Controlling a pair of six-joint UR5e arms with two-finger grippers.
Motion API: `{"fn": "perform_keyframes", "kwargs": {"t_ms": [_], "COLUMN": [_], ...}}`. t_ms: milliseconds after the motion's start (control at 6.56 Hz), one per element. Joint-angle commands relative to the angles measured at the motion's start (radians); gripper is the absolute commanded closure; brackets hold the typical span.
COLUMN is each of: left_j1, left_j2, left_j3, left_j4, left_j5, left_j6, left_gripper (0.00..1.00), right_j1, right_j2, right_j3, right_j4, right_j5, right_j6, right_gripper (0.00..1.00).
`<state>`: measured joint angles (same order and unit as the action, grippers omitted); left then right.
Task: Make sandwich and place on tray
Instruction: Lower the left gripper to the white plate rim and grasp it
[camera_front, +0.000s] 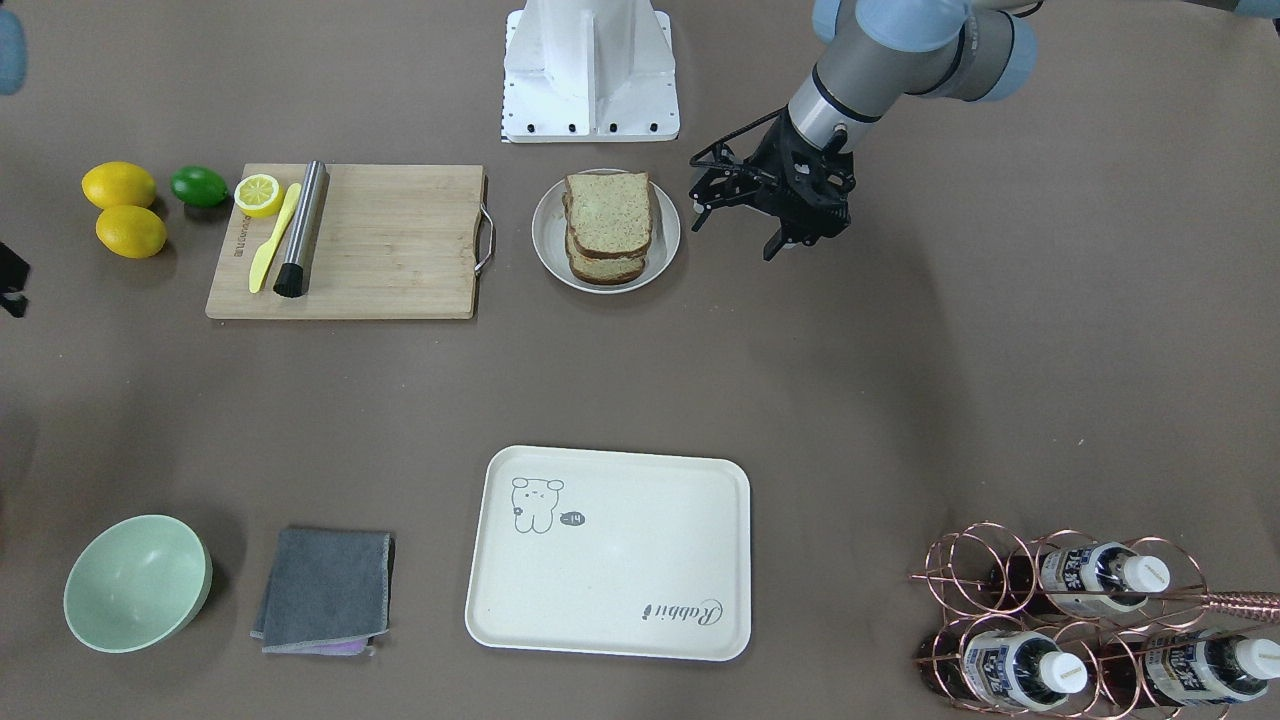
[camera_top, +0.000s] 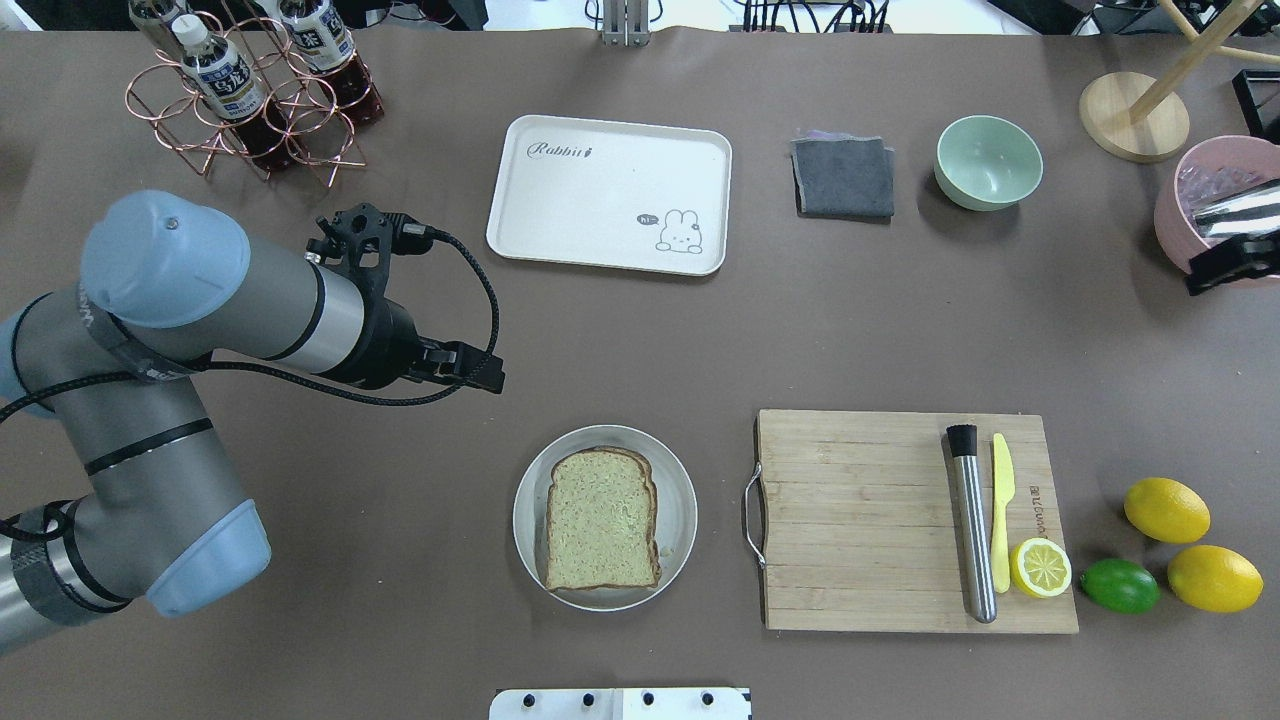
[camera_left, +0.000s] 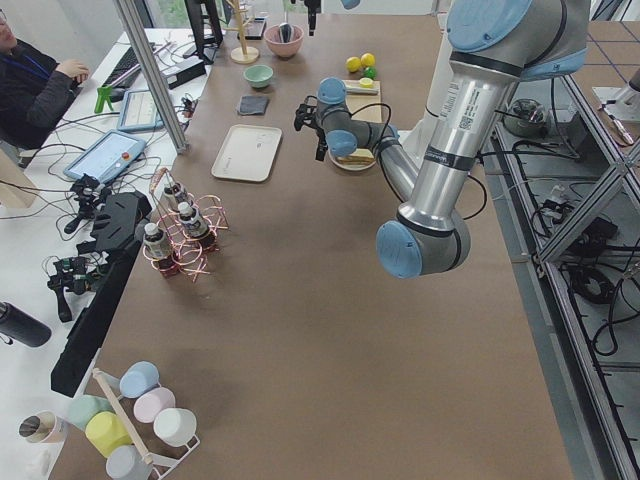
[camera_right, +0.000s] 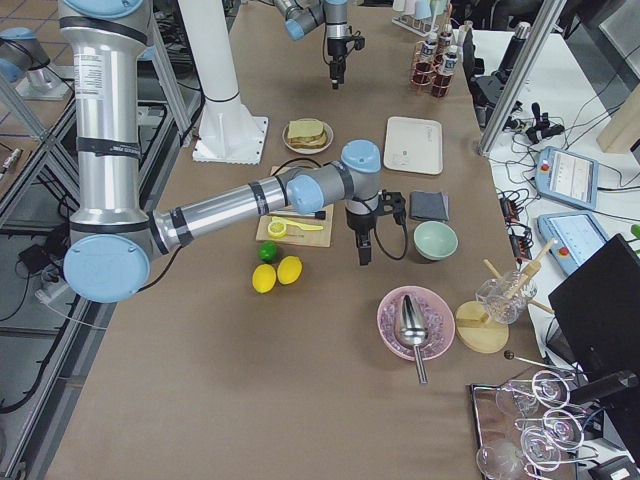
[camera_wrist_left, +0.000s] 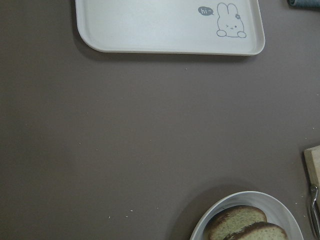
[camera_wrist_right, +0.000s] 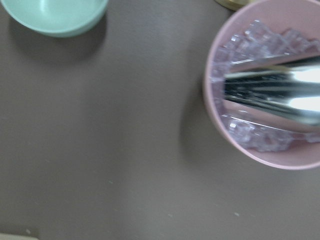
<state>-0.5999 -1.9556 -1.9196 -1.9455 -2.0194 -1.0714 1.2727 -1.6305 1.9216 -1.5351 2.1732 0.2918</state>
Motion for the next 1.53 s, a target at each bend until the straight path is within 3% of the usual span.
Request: {"fn": "perform_keyframes", "kwargs": {"t_ms": [0,153,610,763,1068,1220,1373], "left_j1": [0.029,0.04,0.226,0.251,0.252,0.252,0.25], "left_j2": [0.001,0.02,0.038,0.04,0.043,0.04,0.037], "left_j3": [0.004,0.01,0.027,0.062,0.102,0.105,0.111], "left_j4": [0.0,-0.001,-0.018,-0.095,-0.161,-0.162,-0.164], "left_j5": [0.007,0.014,0.181,0.194,0.198,0.197,0.197], "left_j6": [-0.002,-0.001,-0.03,-0.109,-0.122,-0.114,-0.113], "left_gripper": [0.02,0.02,0.02,0.04,0.16,0.32,0.4], "right_j1": [0.239,0.323,0.347,0.347,0.347,0.347,0.347], "right_j2": [-0.049,-0.057,-0.061,-0.055,-0.048,-0.048,-0.049], "right_j3": [-0.019,-0.045,-0.064,-0.072,-0.079,-0.079,-0.079], "right_j4": [-0.246,-0.311,-0.306,-0.303,-0.303,-0.303,-0.303], "right_j5": [0.037,0.033,0.027,0.027,0.028,0.03,0.03], "right_j6": [-0.43,-0.579,-0.603,-0.603,-0.599,-0.597,-0.597], "right_gripper": [0.0,0.0,0.0,0.0,0.0,0.0,0.0]}}
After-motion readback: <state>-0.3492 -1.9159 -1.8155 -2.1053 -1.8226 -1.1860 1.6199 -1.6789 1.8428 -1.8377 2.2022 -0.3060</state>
